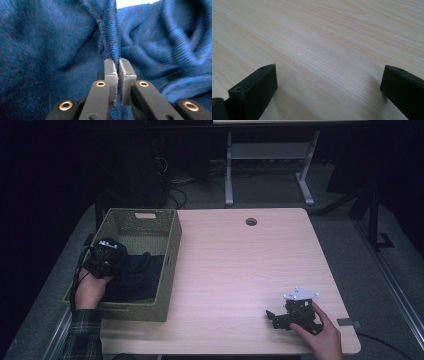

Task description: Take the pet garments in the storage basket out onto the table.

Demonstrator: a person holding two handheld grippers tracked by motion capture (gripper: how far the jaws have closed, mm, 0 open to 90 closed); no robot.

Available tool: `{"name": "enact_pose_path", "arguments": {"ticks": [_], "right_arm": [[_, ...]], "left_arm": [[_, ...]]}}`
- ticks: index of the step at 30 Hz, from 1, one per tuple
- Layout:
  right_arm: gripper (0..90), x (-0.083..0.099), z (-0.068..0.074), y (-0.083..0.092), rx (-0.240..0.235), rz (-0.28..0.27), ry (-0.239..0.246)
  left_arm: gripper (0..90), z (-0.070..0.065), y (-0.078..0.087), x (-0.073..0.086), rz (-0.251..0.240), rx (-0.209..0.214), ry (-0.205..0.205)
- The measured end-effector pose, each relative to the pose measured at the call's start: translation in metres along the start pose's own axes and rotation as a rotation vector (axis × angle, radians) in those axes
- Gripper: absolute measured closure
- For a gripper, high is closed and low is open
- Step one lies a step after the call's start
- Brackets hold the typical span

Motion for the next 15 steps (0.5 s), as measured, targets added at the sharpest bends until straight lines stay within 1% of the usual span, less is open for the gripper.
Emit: {"name": "enact_pose_path", "arguments": {"ticks": [1,2,3,5,6,7,8,9,11,13,15], "right_arm": [[0.5,0.000,0.000,0.000,0.000,-0.001,0.001],[0.5,0.000,0.000,0.000,0.000,-0.001,0.001],[0.5,0.000,0.000,0.000,0.000,-0.001,0.002],[0.5,0.000,0.000,0.000,0.000,-0.001,0.001],[0.5,0.000,0.000,0.000,0.000,-0.001,0.001],[0.5,0.000,0.000,0.000,0.000,-0.001,0.001],[0.5,0.000,0.000,0.000,0.000,0.000,0.000],[0.5,0.000,0.000,0.000,0.000,-0.001,0.001],[0.4,0.000,0.000,0.000,0.000,-0.001,0.001],[0.5,0.000,0.000,0.000,0.001,-0.001,0.001],[0.5,0.000,0.000,0.000,0.002,-0.002,0.000]], "left_arm": [[86.5,0.001,0.004,0.000,-0.028,0.028,0.004],[86.5,0.001,0.006,0.001,-0.047,0.044,0.005],[86.5,0.002,0.010,0.001,-0.074,0.069,0.010],[86.6,0.005,0.016,0.003,-0.126,0.127,0.009],[86.6,0.006,0.020,0.003,-0.154,0.147,0.010],[86.6,0.008,0.023,0.004,-0.194,0.178,0.023],[86.6,0.009,0.026,0.005,-0.213,0.202,0.031],[86.6,0.011,0.030,0.006,-0.250,0.235,0.040],[86.6,0.012,0.036,0.007,-0.293,0.277,0.052],[86.7,0.012,0.044,0.007,-0.342,0.314,0.053],[86.7,0.010,0.054,0.007,-0.385,0.332,0.048]]}}
Point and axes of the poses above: each handheld gripper's, and its own axes: y roughly backward along the jaws, x roughly out of its underside, z roughly to its left, the point moved 1 cm from there along -y, roughly forward along the jaws, and after that the axes turned 13 degrees about z, right-handed, at the moved point
